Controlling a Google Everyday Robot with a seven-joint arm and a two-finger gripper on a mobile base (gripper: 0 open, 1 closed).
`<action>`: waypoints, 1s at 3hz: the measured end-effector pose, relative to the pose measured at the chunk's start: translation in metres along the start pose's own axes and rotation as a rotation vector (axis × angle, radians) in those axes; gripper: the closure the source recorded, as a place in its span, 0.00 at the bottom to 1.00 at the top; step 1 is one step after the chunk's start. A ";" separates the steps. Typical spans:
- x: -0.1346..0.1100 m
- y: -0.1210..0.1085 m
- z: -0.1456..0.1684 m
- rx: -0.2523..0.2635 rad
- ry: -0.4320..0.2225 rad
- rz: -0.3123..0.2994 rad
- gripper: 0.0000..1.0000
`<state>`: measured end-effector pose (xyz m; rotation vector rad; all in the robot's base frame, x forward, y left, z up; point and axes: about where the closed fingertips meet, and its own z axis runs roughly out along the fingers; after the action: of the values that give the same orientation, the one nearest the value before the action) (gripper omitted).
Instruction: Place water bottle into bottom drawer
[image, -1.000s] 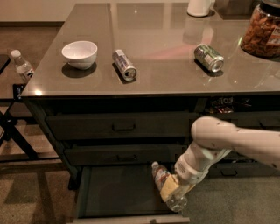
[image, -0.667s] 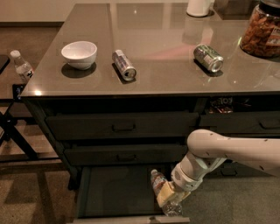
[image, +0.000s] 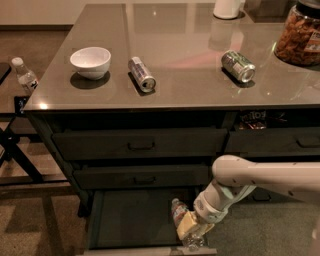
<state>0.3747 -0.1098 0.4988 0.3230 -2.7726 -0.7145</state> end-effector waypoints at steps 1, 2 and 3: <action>-0.020 -0.017 0.045 -0.045 -0.007 0.057 1.00; -0.041 -0.030 0.085 -0.087 -0.019 0.105 1.00; -0.040 -0.031 0.087 -0.089 -0.015 0.107 1.00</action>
Offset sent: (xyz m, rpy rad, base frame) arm 0.0286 0.0305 -0.1292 0.0728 0.0649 -0.1664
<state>0.3902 -0.0866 0.4019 0.1509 -2.7377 -0.8130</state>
